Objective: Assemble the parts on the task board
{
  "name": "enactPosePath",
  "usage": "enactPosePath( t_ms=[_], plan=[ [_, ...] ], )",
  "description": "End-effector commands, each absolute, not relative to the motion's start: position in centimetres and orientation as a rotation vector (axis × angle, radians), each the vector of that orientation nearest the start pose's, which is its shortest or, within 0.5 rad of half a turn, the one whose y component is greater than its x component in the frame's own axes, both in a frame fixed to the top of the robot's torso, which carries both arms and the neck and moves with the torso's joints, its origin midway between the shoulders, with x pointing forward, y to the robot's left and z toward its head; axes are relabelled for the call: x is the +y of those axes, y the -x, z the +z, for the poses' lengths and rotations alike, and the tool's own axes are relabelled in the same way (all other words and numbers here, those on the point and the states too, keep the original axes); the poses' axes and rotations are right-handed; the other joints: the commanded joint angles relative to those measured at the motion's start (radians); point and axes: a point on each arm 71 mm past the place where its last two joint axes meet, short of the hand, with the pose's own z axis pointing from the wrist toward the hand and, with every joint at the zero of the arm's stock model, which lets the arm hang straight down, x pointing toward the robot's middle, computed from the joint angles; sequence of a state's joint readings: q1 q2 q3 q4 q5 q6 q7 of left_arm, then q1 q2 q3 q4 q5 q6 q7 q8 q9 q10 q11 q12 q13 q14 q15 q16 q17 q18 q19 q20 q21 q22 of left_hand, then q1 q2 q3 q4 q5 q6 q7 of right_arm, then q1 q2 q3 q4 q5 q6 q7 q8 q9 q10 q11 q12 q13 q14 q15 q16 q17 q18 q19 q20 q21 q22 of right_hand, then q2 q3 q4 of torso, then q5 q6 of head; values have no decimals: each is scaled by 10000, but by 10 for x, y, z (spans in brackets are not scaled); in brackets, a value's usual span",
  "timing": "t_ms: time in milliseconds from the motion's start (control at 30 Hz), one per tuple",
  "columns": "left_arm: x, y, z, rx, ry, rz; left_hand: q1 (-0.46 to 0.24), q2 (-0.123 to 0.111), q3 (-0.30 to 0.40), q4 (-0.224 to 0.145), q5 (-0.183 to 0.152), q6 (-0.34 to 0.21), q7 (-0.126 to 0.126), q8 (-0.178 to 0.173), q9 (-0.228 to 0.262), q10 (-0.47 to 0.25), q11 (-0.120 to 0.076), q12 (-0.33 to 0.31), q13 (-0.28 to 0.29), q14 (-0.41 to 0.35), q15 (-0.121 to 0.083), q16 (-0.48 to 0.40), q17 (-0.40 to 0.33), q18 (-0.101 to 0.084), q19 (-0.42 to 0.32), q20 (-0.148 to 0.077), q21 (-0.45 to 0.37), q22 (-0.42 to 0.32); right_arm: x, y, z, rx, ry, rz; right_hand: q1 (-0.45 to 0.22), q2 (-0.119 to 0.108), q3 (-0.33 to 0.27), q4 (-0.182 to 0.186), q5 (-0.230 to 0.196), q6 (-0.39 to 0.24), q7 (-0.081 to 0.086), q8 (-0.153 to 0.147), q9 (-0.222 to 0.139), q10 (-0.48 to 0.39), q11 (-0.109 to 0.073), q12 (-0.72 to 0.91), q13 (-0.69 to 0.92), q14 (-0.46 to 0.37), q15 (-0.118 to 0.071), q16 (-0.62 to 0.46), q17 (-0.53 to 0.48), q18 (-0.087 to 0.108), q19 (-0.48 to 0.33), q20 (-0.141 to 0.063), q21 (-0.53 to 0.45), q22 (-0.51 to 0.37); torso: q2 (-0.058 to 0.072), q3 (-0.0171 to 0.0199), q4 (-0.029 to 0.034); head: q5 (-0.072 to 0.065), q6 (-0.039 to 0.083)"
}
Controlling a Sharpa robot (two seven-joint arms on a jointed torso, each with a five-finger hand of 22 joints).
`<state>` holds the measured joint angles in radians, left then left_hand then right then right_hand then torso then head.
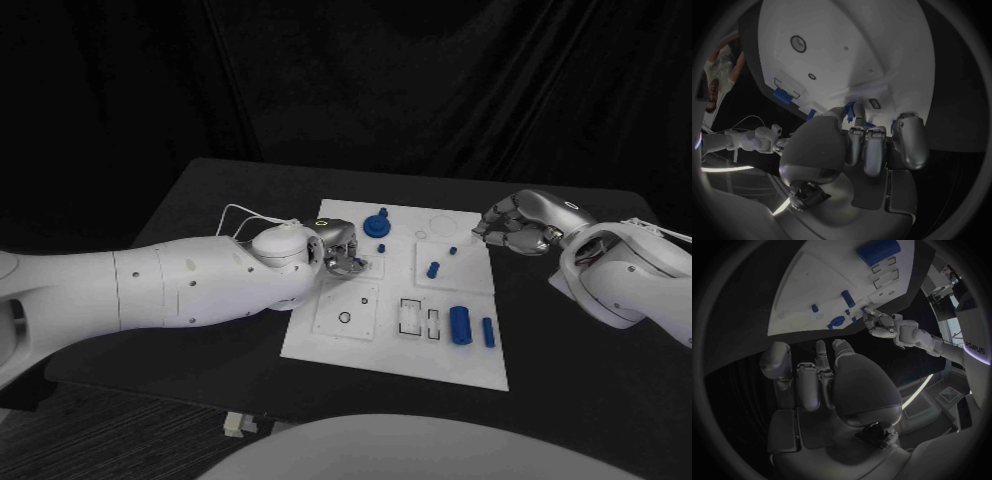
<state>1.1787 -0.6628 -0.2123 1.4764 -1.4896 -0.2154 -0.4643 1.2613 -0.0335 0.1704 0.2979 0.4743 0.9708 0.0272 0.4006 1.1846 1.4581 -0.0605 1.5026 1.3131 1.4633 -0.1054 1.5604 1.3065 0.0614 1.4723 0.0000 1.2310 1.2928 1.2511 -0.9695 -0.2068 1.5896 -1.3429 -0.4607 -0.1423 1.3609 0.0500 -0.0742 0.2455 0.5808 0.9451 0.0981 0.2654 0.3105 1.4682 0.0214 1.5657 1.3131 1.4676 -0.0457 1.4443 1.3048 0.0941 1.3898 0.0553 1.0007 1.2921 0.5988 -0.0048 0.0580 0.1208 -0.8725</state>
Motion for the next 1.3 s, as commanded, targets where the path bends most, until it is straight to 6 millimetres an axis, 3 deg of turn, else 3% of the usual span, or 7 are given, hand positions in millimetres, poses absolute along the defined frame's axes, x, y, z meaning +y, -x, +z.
enactPosePath(
  t_ms=[33,133,500,1300],
  plan=[
    [142,-460,-269,19718,-1723,-3691,300,-334,1478,-193,476,178,-306,73,-87,848,-101,145,2120,1030,-133,16,2507,68,-74,-67,37,1882,-253,-459,-210,16929,-177,5567,330,42,356,15,162,49,-76,158,146,1026,-80,51,2577,665,-82,-123,1202,154,5,-7,-220,1326,-3,0,-2,-8,-1],
    [141,-460,-268,19688,-1708,-3714,161,-615,2348,-322,623,203,-289,108,-32,849,-100,139,2116,1029,-135,13,2504,64,-69,-60,37,1883,-253,-459,-210,16938,-180,5558,330,42,356,15,162,49,-76,158,146,1026,-80,51,2577,665,-82,-123,1202,154,5,-7,-220,1326,-2,-1,-2,-15,-1],
    [141,-459,-268,19631,-1689,-3789,-63,-974,3434,-750,778,306,-275,135,1,839,-112,110,2094,1026,-135,5,2492,63,-71,-55,30,1883,-253,-459,-210,16961,-180,5548,330,42,356,15,162,49,-76,158,146,1026,-80,51,2577,665,-82,-123,1202,154,5,-7,-220,1326,-6,2,-5,1,-1],
    [143,-459,-248,19317,-1625,-4260,-360,-1346,4470,-1521,616,437,-199,-149,-202,764,-57,-52,1966,997,-86,-49,2415,82,-141,-14,-68,1859,-252,-460,-211,17030,-201,5491,340,47,382,15,177,59,-82,164,152,1026,-85,51,2577,660,-85,-143,1182,161,-5,-9,-261,1317,-11,3,-10,-36,-1]
  ],
)
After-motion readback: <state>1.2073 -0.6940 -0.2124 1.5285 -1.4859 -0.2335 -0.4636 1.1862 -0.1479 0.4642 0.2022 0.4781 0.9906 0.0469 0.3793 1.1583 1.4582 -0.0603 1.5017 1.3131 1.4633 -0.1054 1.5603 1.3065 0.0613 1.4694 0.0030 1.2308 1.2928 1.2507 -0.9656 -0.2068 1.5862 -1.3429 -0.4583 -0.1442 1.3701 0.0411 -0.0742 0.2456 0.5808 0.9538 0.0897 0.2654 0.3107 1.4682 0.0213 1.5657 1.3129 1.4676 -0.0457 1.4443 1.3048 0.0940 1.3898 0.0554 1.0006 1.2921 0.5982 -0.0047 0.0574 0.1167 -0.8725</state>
